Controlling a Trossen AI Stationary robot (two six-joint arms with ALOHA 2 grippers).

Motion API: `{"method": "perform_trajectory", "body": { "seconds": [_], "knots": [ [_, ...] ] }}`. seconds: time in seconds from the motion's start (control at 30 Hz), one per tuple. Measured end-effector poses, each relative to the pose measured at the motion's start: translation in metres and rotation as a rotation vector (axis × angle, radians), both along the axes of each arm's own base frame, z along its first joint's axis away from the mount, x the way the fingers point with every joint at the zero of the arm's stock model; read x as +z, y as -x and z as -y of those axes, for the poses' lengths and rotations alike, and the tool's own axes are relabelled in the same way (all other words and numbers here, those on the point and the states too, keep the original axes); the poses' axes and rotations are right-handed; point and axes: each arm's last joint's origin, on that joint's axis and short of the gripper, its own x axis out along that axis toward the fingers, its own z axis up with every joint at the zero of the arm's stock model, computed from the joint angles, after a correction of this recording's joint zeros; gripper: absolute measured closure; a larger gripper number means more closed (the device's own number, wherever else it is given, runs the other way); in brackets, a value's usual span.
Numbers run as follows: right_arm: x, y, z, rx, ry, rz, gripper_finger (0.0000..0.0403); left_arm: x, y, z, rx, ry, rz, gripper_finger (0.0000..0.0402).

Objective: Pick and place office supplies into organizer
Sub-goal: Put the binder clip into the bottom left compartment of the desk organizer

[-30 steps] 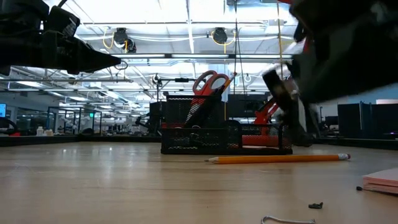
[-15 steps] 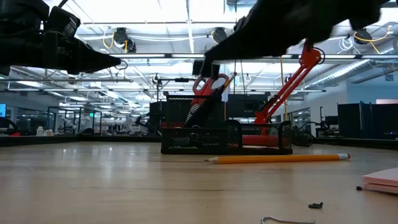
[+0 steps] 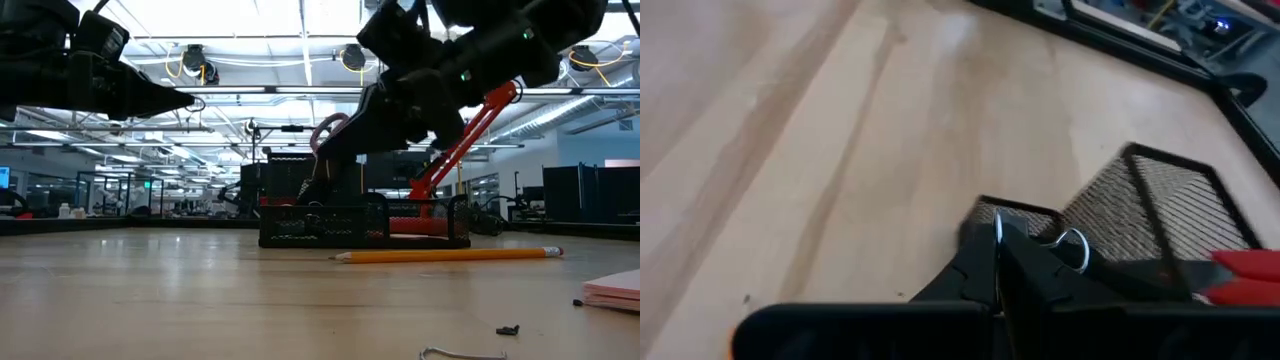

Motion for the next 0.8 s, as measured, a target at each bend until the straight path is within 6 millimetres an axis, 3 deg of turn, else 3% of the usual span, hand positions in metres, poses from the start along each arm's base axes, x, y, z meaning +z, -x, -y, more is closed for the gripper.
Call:
{"method": "perform_trajectory", "body": {
  "seconds": [0.2,0.8],
  "knots": [
    [-0.019,-0.006,0.002,-0.083,0.080,0.004,0.0402,0.000,0.000,0.000,0.001,0.000,-0.003,0.0355],
    [-0.029,-0.003,0.006,-0.096,0.077,-0.081,0.0402,-0.001,0.000,0.000,0.009,-0.006,-0.007,0.0355]
  ]
}}
